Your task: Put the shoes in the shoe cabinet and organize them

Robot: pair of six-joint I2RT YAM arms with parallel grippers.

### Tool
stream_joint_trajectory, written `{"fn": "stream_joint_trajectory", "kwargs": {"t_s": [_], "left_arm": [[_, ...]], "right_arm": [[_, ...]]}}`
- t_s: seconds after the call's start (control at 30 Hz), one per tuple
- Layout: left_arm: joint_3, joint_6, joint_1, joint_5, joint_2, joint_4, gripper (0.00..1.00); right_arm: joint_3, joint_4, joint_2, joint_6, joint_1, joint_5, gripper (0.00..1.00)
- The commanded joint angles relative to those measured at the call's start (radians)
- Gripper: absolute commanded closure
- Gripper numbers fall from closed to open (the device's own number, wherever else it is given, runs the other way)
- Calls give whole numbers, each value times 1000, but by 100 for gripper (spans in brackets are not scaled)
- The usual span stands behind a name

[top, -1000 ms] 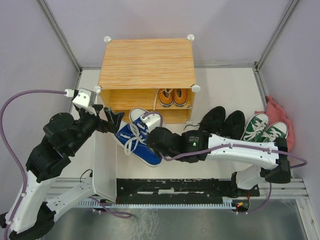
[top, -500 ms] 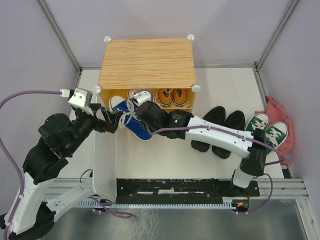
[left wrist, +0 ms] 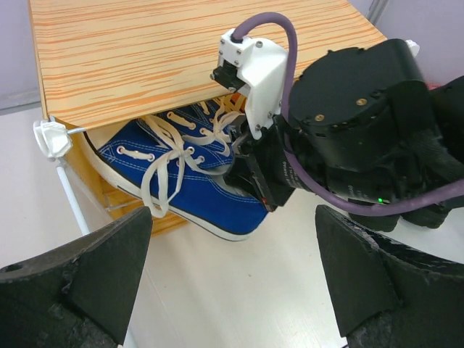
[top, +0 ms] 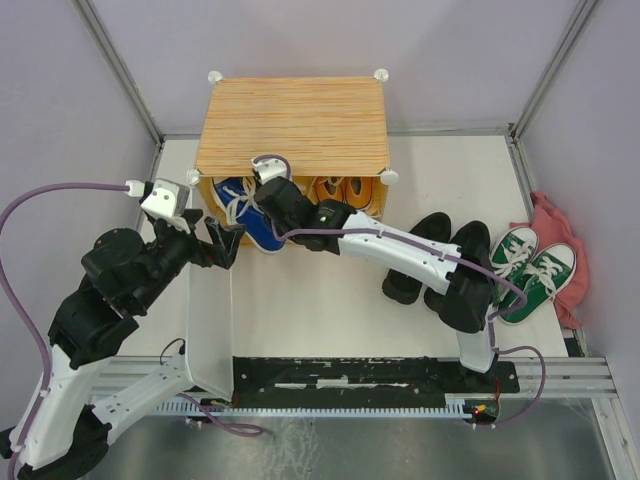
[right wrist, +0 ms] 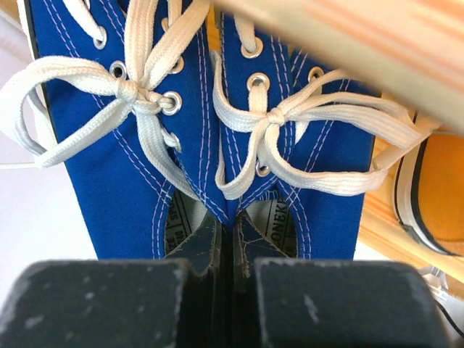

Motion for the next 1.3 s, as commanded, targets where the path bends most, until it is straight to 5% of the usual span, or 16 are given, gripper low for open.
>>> {"fn": "stream_joint_trajectory", "kwargs": {"t_s": [0.0,0.5,0.8,1.27], "left_arm": [[-5,37,2,4,-8,27,1],[-47,12,2,12,-18,26,1],[-57,6,1,12,-23,25,1],[-65,-2,2,9,-29,25,1]], "right_arm": [[127,213,-20,-3,-13,81,98],[191,251,44,58,-47,182,97],[87,265,26,133,-52,220,50],[-46,246,-108,111,-43,100,38]]}}
